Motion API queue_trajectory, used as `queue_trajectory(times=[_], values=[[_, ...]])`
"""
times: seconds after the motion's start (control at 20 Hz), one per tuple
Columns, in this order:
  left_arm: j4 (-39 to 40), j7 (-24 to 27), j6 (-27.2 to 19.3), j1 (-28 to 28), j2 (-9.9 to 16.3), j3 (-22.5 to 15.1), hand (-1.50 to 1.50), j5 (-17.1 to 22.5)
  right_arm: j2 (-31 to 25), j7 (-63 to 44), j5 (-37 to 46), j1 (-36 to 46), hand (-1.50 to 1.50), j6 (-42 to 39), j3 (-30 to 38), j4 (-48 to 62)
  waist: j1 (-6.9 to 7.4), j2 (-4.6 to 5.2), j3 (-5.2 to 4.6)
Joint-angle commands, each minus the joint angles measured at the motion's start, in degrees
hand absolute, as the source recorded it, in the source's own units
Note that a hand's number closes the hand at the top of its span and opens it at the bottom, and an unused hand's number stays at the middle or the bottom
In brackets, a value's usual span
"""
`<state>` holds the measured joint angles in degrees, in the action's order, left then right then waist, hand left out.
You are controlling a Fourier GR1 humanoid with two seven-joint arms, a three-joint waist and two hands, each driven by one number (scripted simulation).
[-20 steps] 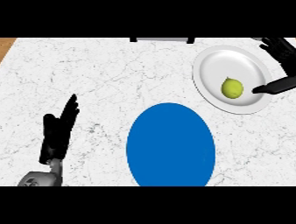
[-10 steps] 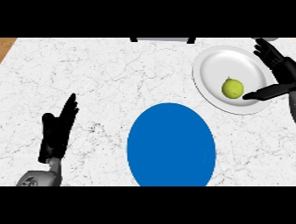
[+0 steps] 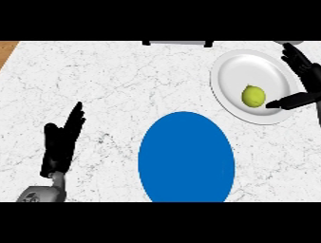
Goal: Pick the pear from the plate and place it in the plate
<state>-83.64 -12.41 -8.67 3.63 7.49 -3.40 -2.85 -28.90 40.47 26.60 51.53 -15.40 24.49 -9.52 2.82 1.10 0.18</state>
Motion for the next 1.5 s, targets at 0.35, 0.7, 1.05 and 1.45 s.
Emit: queue_trajectory(times=[0.35,0.7,1.05,1.45], values=[[-0.92,-1.09,-0.5,0.0,-0.42,-0.51,0.0,-1.42,-3.95,0.36,0.55,-1.96,-1.5,1.57,0.01,1.47,0.3,0.23,0.06],[-0.71,-1.45,1.39,1.05,0.62,1.26,0.0,0.54,-6.89,4.6,-0.09,-6.07,-1.5,1.86,1.02,1.85,0.42,0.36,0.15],[3.64,1.4,0.23,3.25,-1.75,0.27,0.0,-0.85,-7.7,3.61,-0.98,-4.78,-1.5,2.79,2.21,2.0,0.54,0.76,0.18],[1.88,0.82,0.36,3.42,-0.6,1.15,0.0,-0.93,-11.44,1.3,-1.78,-5.29,-1.5,3.89,3.55,2.51,1.31,0.96,0.26]])
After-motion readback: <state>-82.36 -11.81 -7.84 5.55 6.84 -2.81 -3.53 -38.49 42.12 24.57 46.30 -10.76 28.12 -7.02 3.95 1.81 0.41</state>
